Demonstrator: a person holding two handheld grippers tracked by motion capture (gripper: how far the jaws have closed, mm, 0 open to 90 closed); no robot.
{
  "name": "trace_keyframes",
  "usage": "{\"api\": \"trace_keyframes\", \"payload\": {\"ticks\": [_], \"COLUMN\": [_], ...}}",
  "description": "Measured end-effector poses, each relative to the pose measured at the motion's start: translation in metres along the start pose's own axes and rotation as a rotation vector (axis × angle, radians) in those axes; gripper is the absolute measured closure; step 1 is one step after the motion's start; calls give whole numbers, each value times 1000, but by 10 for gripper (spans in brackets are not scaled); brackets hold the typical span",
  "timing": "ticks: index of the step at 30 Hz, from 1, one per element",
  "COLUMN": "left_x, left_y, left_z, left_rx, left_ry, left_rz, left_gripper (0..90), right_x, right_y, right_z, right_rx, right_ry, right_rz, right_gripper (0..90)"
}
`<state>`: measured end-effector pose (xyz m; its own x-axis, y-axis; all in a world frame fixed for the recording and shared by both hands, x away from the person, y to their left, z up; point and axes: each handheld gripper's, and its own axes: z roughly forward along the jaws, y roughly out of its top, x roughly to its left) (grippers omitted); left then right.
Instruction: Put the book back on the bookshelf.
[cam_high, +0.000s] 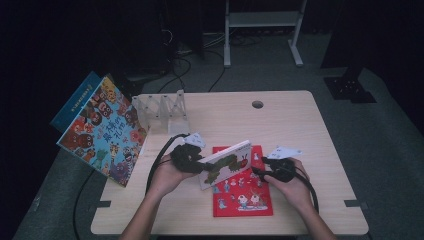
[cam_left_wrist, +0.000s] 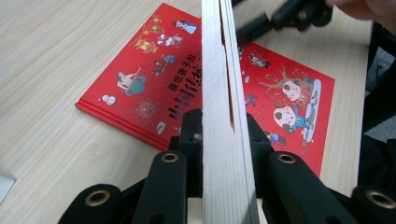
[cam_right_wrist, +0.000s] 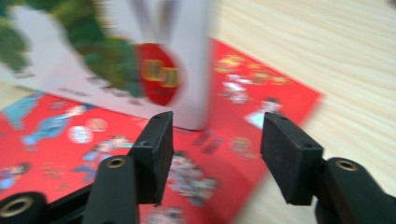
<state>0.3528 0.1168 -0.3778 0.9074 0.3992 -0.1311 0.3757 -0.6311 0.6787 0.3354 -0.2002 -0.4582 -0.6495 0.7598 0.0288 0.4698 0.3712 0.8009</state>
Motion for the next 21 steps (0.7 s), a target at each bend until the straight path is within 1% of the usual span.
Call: {"api": "trace_keyframes", "payload": {"ticks": [2,3,5,6,7,8,9,10,13,16,18,19,21], "left_x": [1,1,2,2,2,3,3,4,6,7,9,10,11], "left_y": [-1,-2,-2,-2,-3,-3,-3,-3,-5,-6,-7,-8,-9], "left_z": [0,0,-1,-2,-4,-5,-7,-8,-11,-16,-20,-22,-27], "left_rx": [-8,-11,-15,-18,-24,-18,-25,-21,-27,-39,-38,-48,-47], "left_ry": [-3,-4,-7,-4,3,4,3,-1,4,11,15,15,22], "left_rz": [-8,-9,-12,-14,-6,-9,-15,-16,-21,-29,-33,-41,-40], "left_gripper": [754,754,754,755,755,755,755,755,755,755,755,756,755], "right_x": [-12,-18,-28,-33,-37,-41,-45,-50,-61,-68,-71,-72,-74], "right_y": [-3,-5,-9,-11,-12,-14,-16,-17,-22,-25,-27,-28,-29], "right_z": [-2,-2,-2,-2,-2,-1,-1,-1,-2,-2,-2,-2,-1], "right_rx": [2,0,8,12,13,14,11,11,13,25,31,33,40], "right_ry": [-28,-35,-54,-64,-75,-88,-101,-119,-153,-173,-179,-185,-191], "right_rz": [16,35,57,66,71,79,87,97,128,151,158,158,163], "right_gripper": [389,381,372,368,367,364,361,359,351,339,329,321,312]}}
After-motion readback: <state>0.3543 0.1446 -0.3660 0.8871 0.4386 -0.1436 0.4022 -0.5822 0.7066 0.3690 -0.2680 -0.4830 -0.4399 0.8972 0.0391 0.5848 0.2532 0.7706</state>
